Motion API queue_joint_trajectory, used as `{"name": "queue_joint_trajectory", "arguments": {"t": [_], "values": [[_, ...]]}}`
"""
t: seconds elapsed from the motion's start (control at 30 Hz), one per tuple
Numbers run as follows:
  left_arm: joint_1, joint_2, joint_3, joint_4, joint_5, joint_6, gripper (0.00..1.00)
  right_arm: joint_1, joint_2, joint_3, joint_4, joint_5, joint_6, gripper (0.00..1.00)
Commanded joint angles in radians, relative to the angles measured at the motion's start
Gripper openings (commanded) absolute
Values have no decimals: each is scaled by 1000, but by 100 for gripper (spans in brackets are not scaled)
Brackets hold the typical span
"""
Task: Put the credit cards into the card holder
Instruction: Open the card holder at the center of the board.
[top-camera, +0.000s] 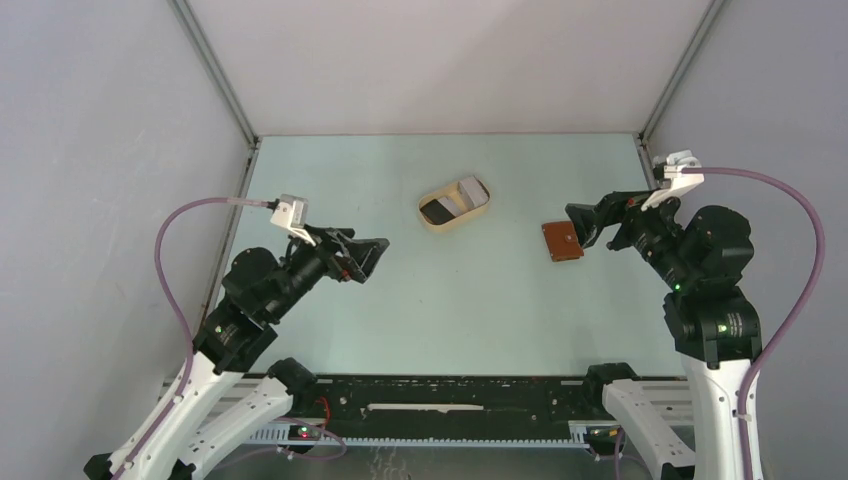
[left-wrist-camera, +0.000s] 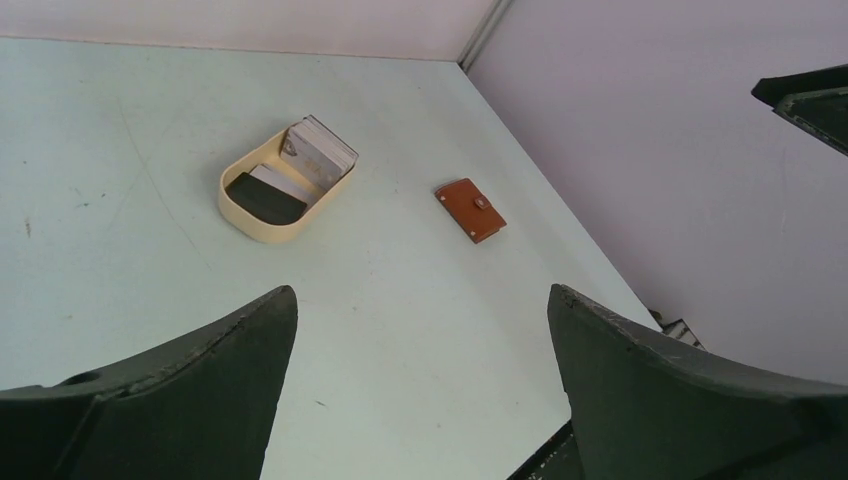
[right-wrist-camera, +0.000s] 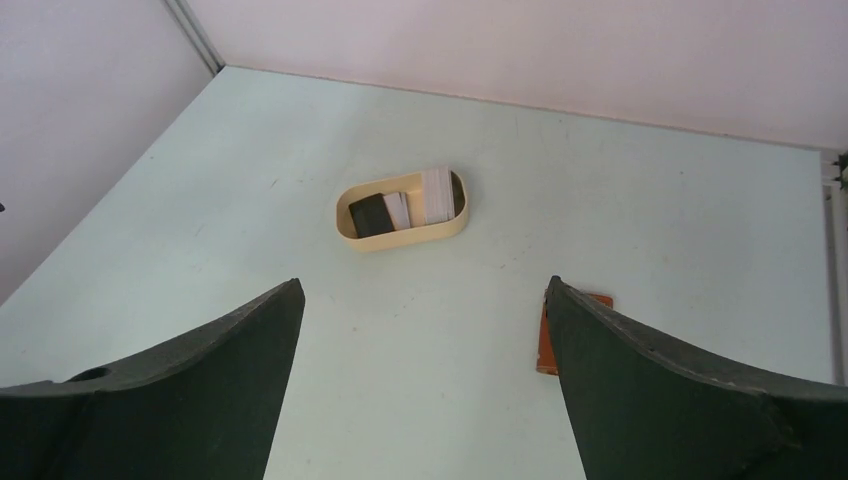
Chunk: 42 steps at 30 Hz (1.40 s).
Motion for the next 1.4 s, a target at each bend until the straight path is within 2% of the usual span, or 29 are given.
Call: {"name": "queue_joint_trajectory", "arguments": {"t": [0.0, 0.13, 0.27, 0.43, 0.63, 0.73, 0.83, 0.87, 0.97, 1.07, 1.13, 1.2, 1.3, 1.37], "values": [[5, -11, 12, 43, 59, 17, 100, -4, 0, 31, 4, -17, 38, 100], [7, -14, -33, 113, 106, 10, 100, -5, 6, 31, 8, 4, 16, 100], [5, -9, -90, 185, 134, 5, 100, -6, 5, 17, 4, -21, -95, 100], [5, 15, -129, 269, 169, -25, 100, -28, 28, 12, -128, -334, -338, 100], [3, 140, -141, 379, 197, -49, 100, -122, 108, -16, -147, -471, -290, 100], [-40, 202, -123, 385, 90, -6, 100, -155, 183, -30, -93, -433, -269, 100], [-150, 249, -92, 385, -183, 165, 100, -165, 279, -48, -13, -350, -295, 100], [-176, 273, -85, 387, -234, 204, 100, -170, 321, -51, 6, -338, -315, 100], [-174, 371, -93, 395, -282, 227, 100, -195, 435, -43, 31, -336, -358, 100], [-85, 439, -177, 519, -90, 147, 100, -195, 517, -38, 27, -331, -386, 100], [0, 481, -246, 719, 41, 22, 99, -170, 594, -38, 29, -270, -403, 99], [26, 548, -261, 902, 93, -68, 96, -123, 664, -38, 30, -165, -435, 99], [28, 662, -152, 917, 186, -97, 85, -69, 740, -38, 34, -19, -477, 96], [27, 709, -127, 895, 248, -86, 83, -53, 776, -33, 51, 32, -494, 93]]}}
